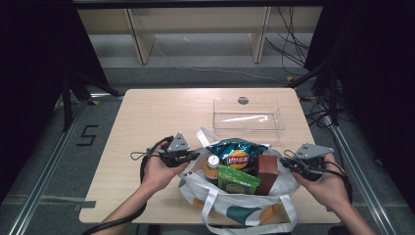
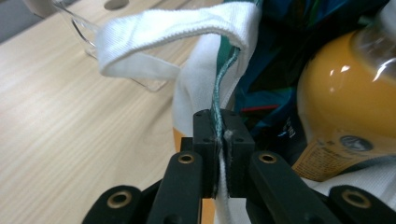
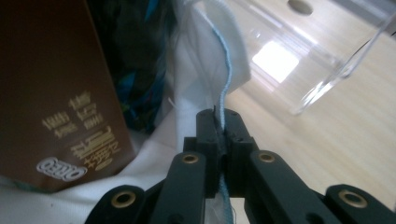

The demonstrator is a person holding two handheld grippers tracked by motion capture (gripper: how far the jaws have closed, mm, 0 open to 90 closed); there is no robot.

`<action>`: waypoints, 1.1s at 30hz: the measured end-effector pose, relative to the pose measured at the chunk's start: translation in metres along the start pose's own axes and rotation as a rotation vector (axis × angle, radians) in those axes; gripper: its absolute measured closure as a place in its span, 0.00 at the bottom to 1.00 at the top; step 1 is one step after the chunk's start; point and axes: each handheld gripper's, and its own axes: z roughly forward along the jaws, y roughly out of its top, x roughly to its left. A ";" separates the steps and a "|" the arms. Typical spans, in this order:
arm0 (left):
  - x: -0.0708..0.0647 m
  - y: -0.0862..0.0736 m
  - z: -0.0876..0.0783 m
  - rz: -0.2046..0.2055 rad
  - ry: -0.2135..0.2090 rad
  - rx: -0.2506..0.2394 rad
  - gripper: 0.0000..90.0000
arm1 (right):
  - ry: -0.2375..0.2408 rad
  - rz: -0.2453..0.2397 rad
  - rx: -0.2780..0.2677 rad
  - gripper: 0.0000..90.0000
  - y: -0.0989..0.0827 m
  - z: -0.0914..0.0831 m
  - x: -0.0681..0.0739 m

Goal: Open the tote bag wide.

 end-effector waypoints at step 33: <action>-0.017 0.001 -0.049 -0.101 0.025 -0.180 0.56 | 0.075 0.189 -0.090 0.74 -0.011 -0.002 -0.007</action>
